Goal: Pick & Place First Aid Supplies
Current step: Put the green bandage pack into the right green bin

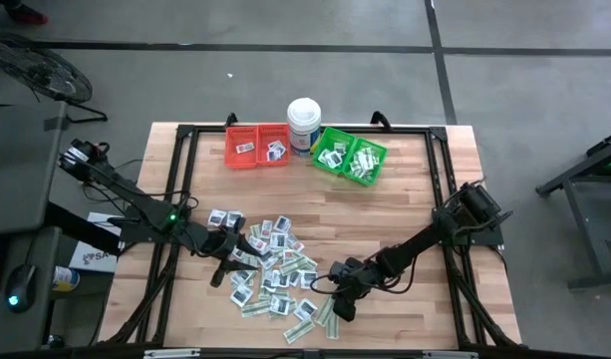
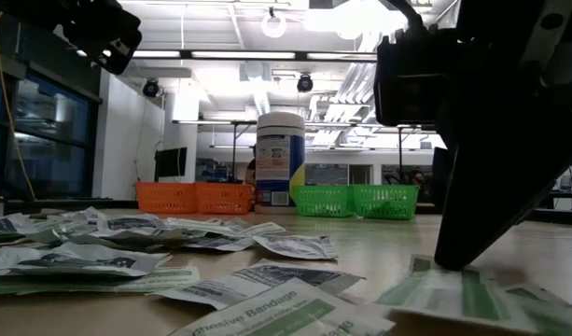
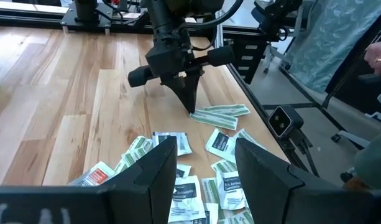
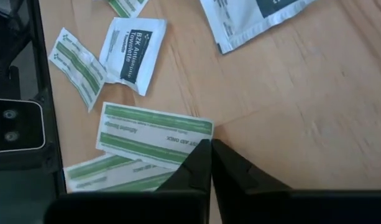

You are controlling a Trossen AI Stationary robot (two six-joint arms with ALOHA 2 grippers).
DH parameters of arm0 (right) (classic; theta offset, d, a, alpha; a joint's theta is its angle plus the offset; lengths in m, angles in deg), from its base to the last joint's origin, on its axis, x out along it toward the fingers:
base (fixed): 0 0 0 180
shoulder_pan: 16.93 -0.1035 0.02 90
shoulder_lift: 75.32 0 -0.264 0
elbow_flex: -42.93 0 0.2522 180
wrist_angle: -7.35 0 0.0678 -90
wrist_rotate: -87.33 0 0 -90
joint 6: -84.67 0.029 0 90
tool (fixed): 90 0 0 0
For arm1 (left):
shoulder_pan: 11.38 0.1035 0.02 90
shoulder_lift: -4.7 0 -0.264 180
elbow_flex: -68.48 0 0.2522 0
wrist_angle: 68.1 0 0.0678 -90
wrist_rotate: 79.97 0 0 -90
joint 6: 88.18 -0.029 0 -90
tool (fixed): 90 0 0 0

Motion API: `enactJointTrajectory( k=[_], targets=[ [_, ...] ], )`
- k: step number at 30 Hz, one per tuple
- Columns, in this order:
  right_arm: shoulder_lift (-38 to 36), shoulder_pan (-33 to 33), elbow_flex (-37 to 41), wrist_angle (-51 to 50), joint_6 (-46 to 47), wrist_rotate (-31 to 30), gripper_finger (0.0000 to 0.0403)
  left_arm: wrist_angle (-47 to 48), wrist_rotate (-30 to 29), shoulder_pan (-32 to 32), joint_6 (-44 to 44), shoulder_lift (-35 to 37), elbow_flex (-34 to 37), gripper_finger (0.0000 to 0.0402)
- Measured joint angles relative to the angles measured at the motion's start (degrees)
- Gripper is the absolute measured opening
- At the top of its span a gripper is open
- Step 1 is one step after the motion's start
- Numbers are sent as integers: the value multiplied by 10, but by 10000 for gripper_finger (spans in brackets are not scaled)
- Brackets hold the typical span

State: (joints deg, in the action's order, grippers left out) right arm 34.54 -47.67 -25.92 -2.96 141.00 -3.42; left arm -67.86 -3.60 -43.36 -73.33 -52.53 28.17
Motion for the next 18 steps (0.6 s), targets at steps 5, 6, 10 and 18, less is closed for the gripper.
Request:
enactJointTrajectory(
  k=[5,6,10,18],
  targets=[
    [0,4,0,-5,27,2,1,0,0,0,0,0,0,162],
    [-3,6,0,-6,29,7,1,0,0,0,0,0,0,162],
    [-19,8,2,-18,29,8,1,0,6,0,0,0,0,162],
    [-70,15,2,-53,23,-40,0,0,11,0,5,0,0,162]
  ],
)
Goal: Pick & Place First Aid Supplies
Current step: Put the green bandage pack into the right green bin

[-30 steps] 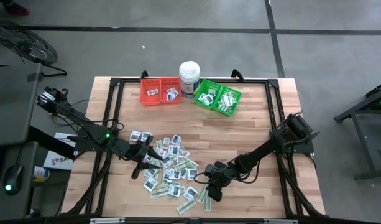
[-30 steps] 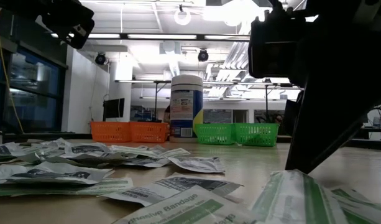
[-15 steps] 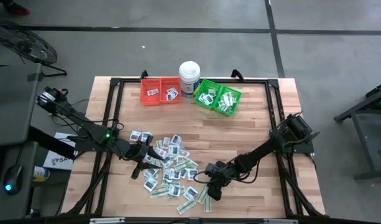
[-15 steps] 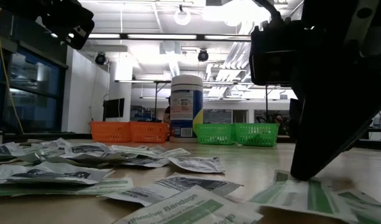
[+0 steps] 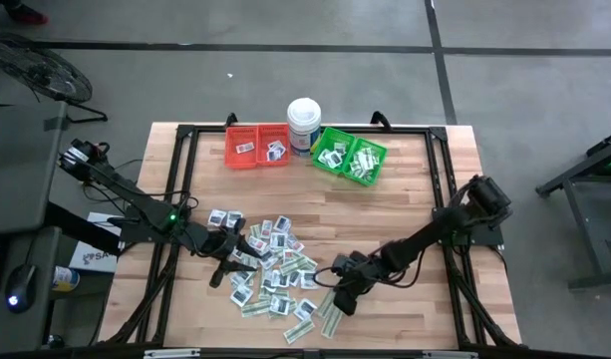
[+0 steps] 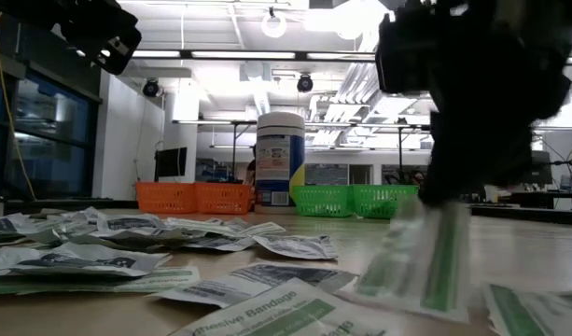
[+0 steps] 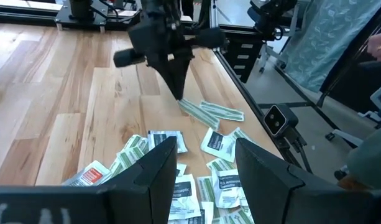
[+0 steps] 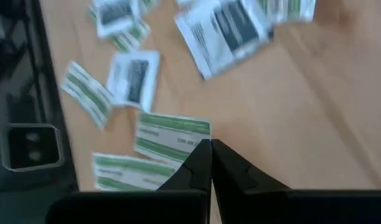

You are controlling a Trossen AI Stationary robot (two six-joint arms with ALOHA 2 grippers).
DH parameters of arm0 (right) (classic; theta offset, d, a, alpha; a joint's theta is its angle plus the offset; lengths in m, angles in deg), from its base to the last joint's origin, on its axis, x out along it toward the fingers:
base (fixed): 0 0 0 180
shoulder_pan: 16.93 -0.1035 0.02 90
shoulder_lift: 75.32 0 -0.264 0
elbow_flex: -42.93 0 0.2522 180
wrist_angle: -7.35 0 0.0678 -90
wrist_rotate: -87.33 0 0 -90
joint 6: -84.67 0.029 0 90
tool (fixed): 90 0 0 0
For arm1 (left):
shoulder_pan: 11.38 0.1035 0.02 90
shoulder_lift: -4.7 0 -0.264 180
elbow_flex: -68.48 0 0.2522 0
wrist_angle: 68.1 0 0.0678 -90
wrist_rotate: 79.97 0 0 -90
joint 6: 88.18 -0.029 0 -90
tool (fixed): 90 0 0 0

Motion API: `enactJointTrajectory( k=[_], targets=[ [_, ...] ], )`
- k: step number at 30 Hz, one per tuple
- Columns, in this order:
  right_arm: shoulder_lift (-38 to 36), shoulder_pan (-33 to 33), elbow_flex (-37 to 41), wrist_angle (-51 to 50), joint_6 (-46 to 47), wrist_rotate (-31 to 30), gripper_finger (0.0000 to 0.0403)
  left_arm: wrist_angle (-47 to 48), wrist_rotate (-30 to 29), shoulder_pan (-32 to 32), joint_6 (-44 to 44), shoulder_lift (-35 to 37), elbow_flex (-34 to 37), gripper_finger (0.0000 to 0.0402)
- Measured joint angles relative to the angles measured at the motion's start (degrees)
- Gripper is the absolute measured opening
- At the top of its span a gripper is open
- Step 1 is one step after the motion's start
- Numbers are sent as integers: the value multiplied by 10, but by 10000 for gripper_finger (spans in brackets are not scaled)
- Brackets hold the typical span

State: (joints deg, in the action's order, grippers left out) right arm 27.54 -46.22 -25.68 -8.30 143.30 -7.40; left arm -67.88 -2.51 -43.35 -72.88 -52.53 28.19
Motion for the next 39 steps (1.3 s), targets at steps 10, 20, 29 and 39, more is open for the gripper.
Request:
enactJointTrajectory(
  k=[10,20,29,39],
  targets=[
    [-64,16,-1,-33,-14,-36,0,0,0,0,0,0,0,162],
    [-115,22,-1,-51,-28,-69,0,-1,0,0,0,0,0,162],
    [-172,33,-1,-101,-34,-115,0,-1,0,0,0,0,0,162],
    [-288,94,-2,-246,-54,-137,0,-1,0,0,0,0,0,162]
  ],
)
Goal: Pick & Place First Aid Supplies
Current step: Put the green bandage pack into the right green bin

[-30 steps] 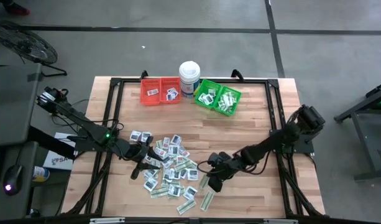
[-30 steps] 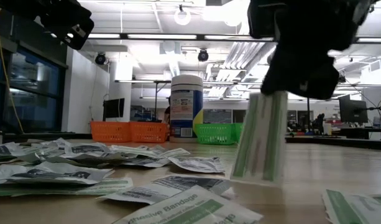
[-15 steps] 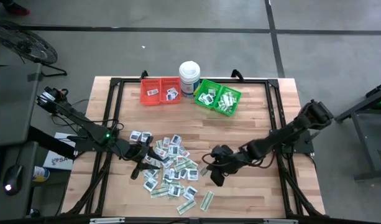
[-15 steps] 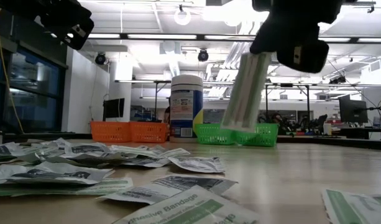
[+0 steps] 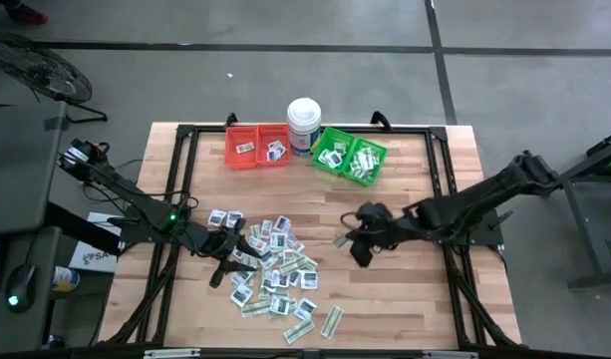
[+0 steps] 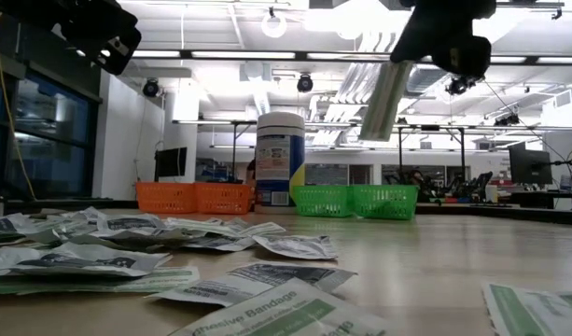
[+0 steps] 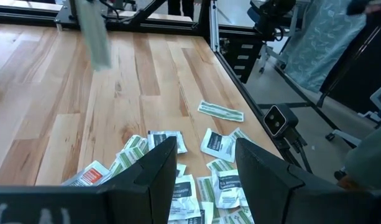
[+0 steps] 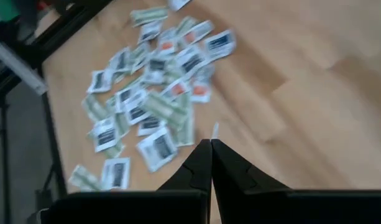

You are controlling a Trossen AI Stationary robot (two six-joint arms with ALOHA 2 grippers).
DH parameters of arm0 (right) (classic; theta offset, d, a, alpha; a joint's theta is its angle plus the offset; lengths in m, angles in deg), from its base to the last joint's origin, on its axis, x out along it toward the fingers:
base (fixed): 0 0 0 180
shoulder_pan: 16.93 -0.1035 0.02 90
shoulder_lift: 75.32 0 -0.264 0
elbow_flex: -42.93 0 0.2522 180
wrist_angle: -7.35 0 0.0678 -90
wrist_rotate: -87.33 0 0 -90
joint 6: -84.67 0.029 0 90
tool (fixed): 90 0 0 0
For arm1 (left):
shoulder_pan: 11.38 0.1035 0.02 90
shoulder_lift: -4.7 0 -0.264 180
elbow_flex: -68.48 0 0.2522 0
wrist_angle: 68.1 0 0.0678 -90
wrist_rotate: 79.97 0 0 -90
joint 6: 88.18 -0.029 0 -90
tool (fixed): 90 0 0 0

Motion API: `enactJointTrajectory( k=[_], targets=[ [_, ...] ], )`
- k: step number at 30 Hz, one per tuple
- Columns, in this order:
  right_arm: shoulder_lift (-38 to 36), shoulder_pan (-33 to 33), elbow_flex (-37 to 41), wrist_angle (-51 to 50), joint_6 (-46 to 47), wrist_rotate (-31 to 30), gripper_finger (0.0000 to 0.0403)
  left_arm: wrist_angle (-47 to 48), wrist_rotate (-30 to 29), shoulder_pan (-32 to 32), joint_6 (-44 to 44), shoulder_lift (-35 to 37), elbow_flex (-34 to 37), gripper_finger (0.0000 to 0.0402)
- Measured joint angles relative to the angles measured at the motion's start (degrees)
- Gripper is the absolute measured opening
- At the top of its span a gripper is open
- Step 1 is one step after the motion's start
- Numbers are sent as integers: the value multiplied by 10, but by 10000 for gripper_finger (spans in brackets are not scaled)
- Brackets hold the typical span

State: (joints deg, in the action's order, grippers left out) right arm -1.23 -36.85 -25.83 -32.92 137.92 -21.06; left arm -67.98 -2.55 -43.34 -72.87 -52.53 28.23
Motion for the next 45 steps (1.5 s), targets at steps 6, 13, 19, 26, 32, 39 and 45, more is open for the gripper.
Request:
enactJointTrajectory(
  k=[6,13,19,26,32,39,45],
  targets=[
    [-73,68,0,-96,-27,-10,0,0,-5,0,-4,0,0,162],
    [-124,176,0,-173,-71,-36,0,0,-14,1,-9,0,0,162],
    [-133,291,0,-176,-162,-17,0,-3,-30,1,-9,0,0,162],
    [-125,438,0,-150,-290,95,0,-37,-114,1,-28,0,0,162],
    [-86,561,0,-138,-399,247,0,-69,-173,1,-56,0,0,162],
    [-21,649,0,-102,-489,347,0,-92,-209,1,-66,0,0,162],
    [38,707,0,-83,-527,432,0,-102,-215,1,-61,0,0,162]
  ],
)
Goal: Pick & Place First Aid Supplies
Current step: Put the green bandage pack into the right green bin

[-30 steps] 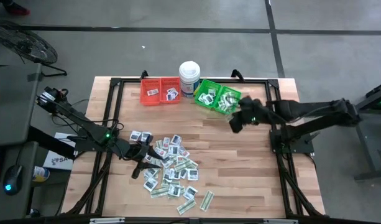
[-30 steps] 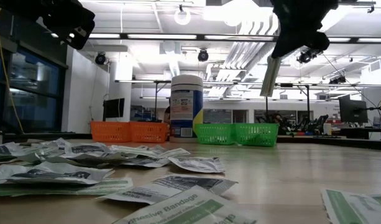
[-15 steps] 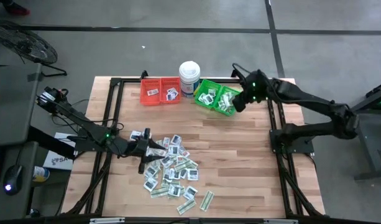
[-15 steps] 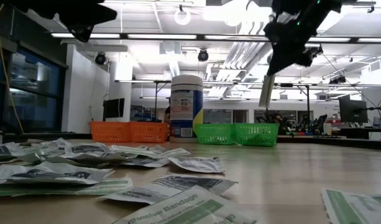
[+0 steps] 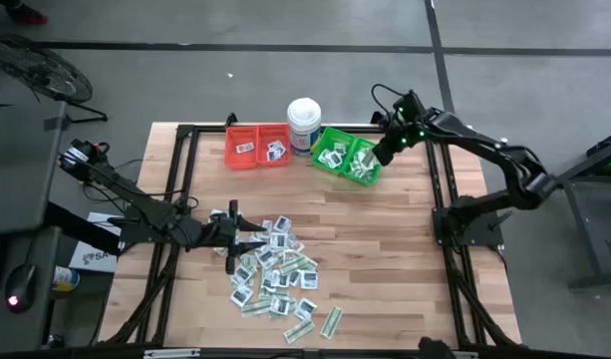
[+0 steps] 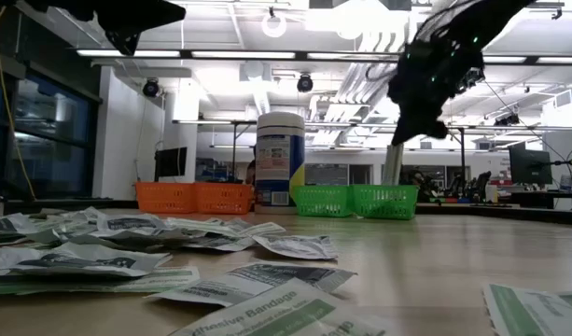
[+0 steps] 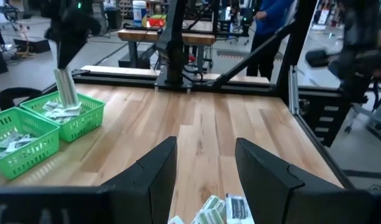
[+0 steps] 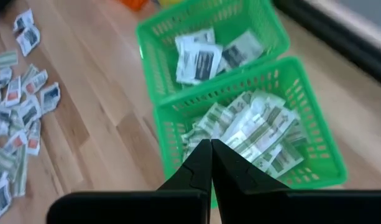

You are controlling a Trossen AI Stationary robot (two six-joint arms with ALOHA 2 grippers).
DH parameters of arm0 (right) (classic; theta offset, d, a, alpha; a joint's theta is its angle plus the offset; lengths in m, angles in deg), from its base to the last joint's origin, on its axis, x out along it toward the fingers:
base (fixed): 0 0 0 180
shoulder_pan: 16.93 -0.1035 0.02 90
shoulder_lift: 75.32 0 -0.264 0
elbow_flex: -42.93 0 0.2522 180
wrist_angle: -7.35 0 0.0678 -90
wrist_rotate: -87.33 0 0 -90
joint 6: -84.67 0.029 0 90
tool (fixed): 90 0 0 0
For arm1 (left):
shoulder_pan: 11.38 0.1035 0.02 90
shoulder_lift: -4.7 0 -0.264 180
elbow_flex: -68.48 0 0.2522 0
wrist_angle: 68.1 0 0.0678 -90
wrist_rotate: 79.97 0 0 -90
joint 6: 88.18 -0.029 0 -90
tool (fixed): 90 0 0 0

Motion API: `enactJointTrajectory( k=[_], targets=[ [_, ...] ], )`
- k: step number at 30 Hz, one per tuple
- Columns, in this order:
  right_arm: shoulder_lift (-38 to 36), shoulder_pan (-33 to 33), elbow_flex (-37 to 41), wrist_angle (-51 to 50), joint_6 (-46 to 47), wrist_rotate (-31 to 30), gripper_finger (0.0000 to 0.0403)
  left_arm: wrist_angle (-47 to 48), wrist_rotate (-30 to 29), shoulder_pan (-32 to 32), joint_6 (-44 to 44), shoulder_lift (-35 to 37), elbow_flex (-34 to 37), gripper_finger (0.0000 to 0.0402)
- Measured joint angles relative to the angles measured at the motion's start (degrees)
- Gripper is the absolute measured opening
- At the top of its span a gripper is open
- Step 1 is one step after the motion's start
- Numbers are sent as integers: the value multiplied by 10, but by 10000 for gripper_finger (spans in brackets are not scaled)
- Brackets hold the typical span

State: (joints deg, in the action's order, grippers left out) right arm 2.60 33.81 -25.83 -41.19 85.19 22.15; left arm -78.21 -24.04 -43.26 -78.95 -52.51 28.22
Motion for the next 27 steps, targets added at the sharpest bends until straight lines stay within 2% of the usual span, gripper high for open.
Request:
enactJointTrajectory(
  k=[2,8,18,27],
  targets=[
    [26,12,0,1,-17,15,0,-6,0,0,0,0,0,162],
    [82,29,0,45,-31,8,0,-20,-18,0,0,0,0,162],
    [124,30,0,80,-48,-15,0,-18,-58,0,2,0,0,162],
    [147,30,0,95,-50,-48,4,-18,-66,0,7,0,0,162]
  ],
)
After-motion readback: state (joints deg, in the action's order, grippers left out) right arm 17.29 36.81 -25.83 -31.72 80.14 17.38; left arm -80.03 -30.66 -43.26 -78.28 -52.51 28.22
